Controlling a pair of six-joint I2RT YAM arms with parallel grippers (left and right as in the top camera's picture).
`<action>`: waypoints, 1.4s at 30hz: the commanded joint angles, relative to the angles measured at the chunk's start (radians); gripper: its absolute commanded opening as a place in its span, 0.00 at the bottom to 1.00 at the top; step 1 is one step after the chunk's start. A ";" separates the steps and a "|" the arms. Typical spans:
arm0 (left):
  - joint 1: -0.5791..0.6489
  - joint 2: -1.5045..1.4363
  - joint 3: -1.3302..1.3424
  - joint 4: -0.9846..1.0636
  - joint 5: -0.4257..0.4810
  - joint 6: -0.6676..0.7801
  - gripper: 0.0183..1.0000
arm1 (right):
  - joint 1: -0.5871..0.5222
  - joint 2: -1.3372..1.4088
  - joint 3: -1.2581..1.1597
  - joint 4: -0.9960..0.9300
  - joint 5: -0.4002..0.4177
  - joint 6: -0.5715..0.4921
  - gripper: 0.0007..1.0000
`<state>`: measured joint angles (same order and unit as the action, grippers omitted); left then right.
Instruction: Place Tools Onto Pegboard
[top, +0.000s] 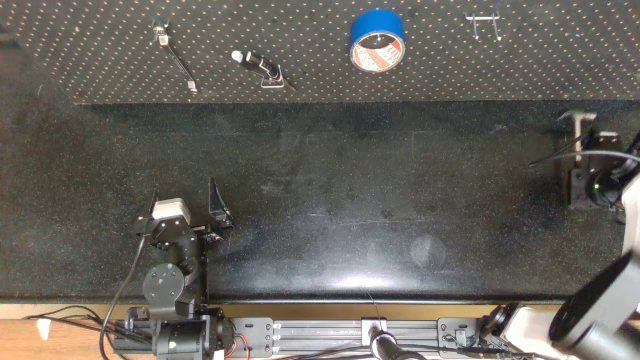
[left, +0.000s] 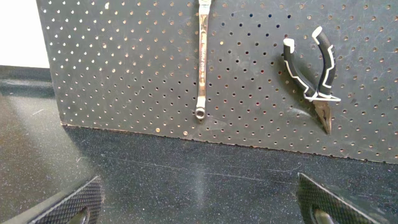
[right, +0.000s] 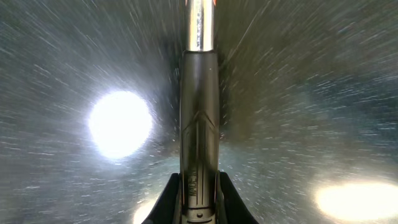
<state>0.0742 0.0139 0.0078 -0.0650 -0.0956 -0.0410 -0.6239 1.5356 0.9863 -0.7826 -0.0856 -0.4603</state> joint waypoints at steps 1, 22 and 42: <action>0.004 -0.007 -0.002 -0.006 0.003 0.017 0.99 | 0.009 -0.280 0.000 0.043 -0.189 0.147 0.07; 0.004 -0.007 -0.002 -0.006 0.003 0.016 1.00 | 0.580 -0.231 0.000 0.367 -0.189 0.449 0.07; 0.004 -0.007 -0.002 -0.006 0.003 0.016 1.00 | 0.594 -0.866 -0.559 0.565 -0.039 0.475 0.99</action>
<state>0.0742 0.0147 0.0078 -0.0654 -0.0959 -0.0414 -0.0494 0.7765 0.5274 -0.3031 -0.0929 -0.0032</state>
